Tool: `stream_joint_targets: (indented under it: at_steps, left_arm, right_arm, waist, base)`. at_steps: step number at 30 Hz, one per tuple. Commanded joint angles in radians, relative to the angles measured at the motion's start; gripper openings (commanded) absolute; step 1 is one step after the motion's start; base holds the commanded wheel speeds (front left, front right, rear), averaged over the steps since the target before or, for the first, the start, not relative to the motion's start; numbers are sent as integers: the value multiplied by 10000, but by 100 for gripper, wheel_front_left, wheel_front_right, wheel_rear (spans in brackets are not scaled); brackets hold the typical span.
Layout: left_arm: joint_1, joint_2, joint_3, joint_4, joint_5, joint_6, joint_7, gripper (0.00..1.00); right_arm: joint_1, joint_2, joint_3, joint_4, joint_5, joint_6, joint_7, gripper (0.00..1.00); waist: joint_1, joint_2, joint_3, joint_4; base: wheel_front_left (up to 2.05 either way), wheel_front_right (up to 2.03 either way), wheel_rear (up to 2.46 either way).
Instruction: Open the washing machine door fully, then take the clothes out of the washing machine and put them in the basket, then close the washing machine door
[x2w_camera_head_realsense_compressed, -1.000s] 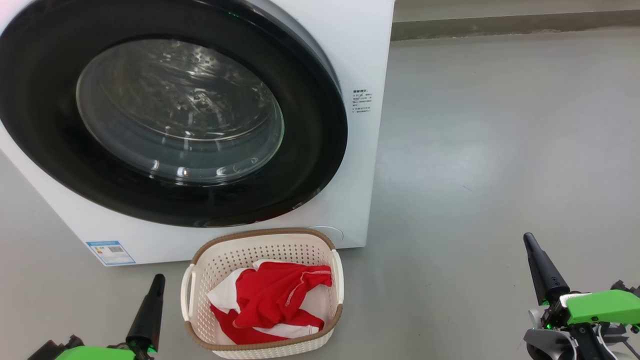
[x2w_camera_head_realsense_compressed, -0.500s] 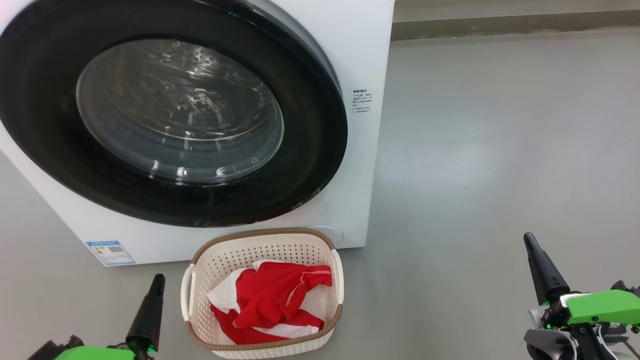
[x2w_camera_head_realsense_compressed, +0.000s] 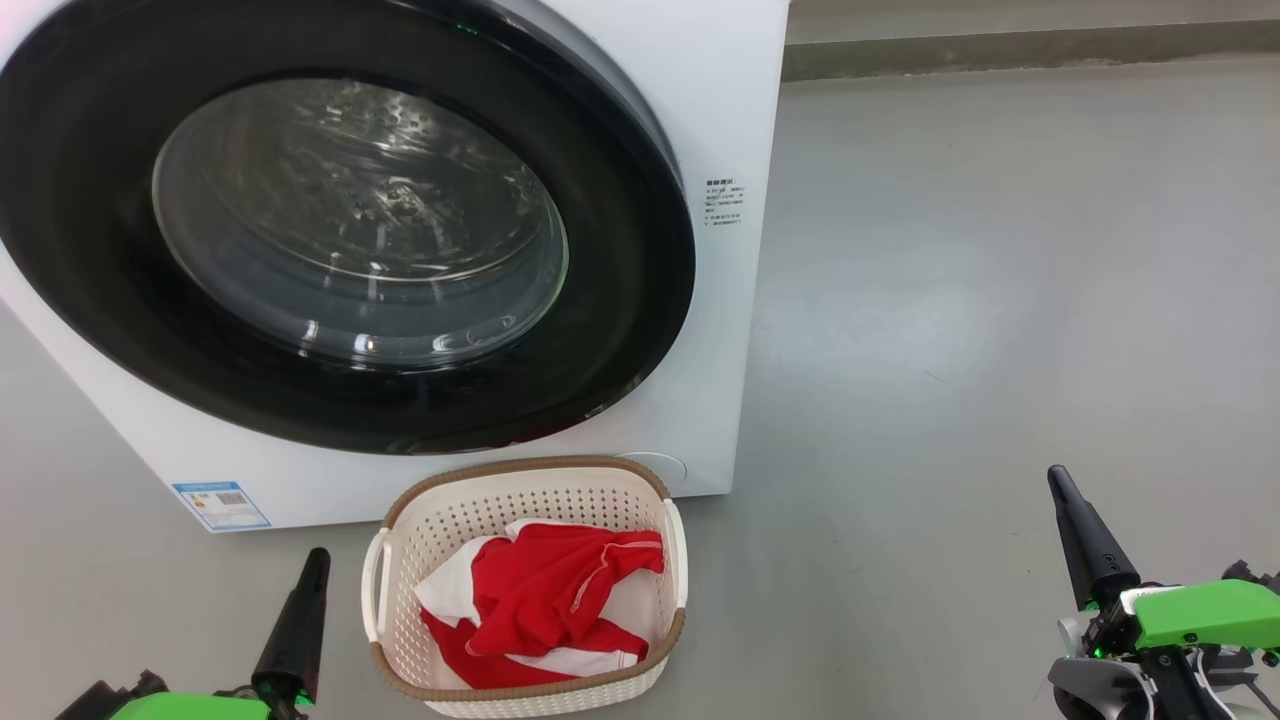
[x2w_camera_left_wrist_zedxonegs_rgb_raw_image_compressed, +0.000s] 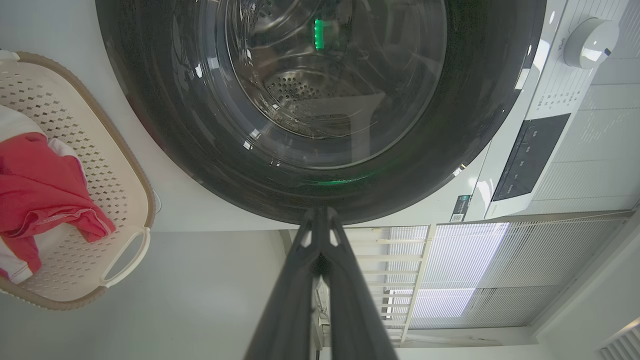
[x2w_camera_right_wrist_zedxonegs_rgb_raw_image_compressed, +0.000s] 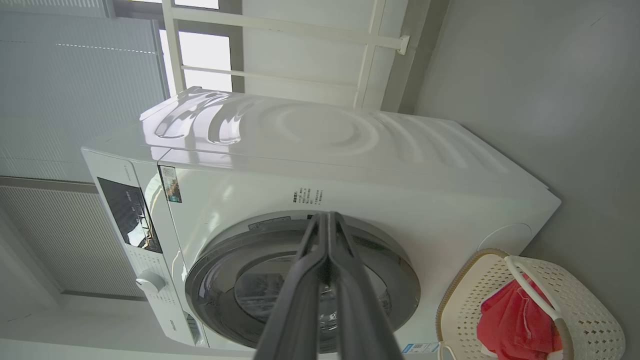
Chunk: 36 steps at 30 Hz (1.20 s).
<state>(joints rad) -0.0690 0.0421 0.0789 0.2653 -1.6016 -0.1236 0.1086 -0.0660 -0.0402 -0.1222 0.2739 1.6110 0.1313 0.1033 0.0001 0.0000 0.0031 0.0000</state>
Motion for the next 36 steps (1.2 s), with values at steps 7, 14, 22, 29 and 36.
stream_joint_targets:
  at_steps: [7, 14, 22, 29, 36]
  left_arm:
    - [-391, 81, 351, -200, -69, -71, 47, 0]
    - [-391, 81, 350, -200, -69, -71, 47, 0]
    - [-391, 81, 350, -200, -69, -71, 47, 0]
    - [-391, 81, 350, -200, -70, -71, 47, 0]
    - [-391, 81, 350, -201, -70, -71, 47, 0]
  right_arm:
    - [-415, -136, 126, -294, 10, -6, 66, 0]
    - [-416, -133, 120, -293, 5, -6, 71, 0]
    - [-416, -129, 115, -293, 1, -6, 75, 0]
    - [-417, -126, 110, -293, -3, -6, 79, 0]
    - [-417, -123, 106, -293, -6, -6, 82, 0]
  waist:
    - [0, 0, 0, 0]
    - [0, 0, 0, 0]
    - [0, 0, 0, 0]
    - [0, 0, 0, 0]
    - [0, 0, 0, 0]
  base:
    - [0, 0, 0]
    - [0, 0, 0]
    - [0, 0, 0]
    - [0, 0, 0]
    - [0, 0, 0]
